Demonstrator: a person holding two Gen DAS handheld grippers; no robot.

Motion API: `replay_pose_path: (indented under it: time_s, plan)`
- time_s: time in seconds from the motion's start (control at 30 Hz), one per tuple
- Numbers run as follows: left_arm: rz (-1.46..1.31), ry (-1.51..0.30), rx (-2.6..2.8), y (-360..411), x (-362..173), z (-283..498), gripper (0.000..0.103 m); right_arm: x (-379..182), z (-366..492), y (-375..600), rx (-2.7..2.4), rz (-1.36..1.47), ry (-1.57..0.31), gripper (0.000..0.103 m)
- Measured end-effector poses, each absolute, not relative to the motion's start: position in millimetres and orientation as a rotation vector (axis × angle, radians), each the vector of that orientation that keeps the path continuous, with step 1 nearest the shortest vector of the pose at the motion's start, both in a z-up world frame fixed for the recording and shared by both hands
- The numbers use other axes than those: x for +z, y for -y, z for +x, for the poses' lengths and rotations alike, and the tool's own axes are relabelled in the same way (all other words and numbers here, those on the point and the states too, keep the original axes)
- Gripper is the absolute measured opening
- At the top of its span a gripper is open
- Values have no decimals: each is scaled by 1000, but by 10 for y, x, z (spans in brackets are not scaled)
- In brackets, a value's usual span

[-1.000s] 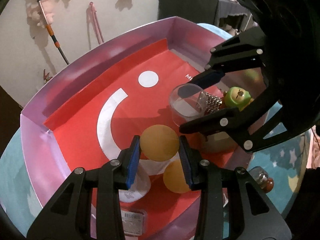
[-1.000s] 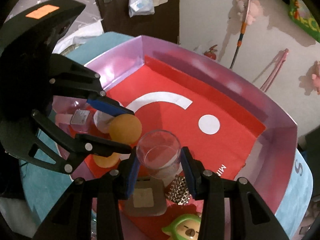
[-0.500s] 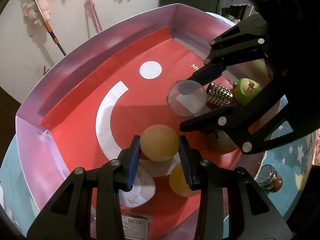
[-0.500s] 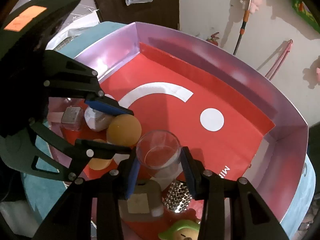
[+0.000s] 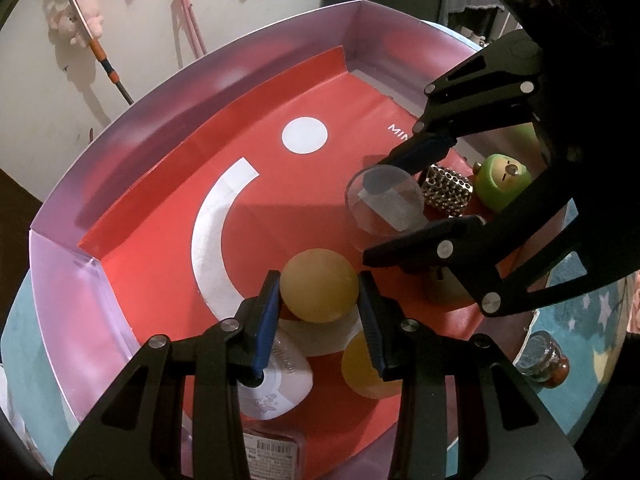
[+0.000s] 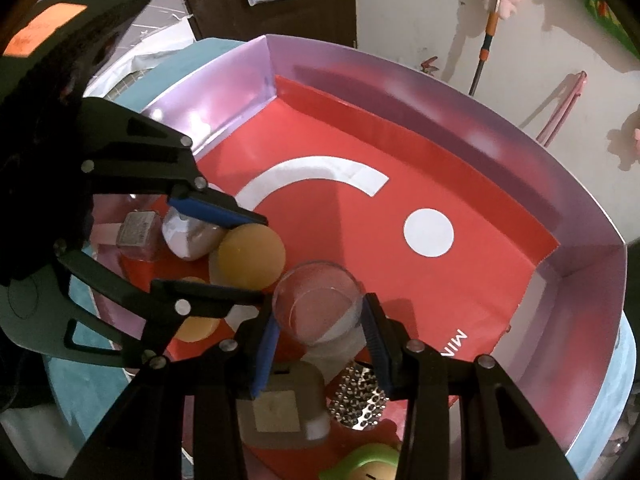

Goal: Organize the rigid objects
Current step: 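Open both tools to release the cup and disc inside the box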

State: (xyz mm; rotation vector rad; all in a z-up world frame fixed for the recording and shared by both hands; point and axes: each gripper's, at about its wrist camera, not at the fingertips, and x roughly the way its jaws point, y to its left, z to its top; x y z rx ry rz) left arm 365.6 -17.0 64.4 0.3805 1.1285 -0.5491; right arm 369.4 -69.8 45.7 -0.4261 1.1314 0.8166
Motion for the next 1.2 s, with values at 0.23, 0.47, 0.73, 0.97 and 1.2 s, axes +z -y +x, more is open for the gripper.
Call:
replay_pose_path:
  time_s: [0.23,0.47,0.73,0.97,1.2]
  plan:
    - [381,-1126,-550,161,632,3650,36,440,3745,685,816,-427,-1138,44]
    - [379,-1127,-549,161,609,3611,36,416,3747,667,817,-427,-1141,44]
    - [363,-1133,-545,149,581,3623,37,409,3758,685,823,-420,-1144,47]
    - [349,-1123,-547,161,586,3657,48,407,3747,688,823,-426,-1142,50]
    - [334,-1110,-541,91,623,3614,48,425,3713,686,820,-421,-1136,51]
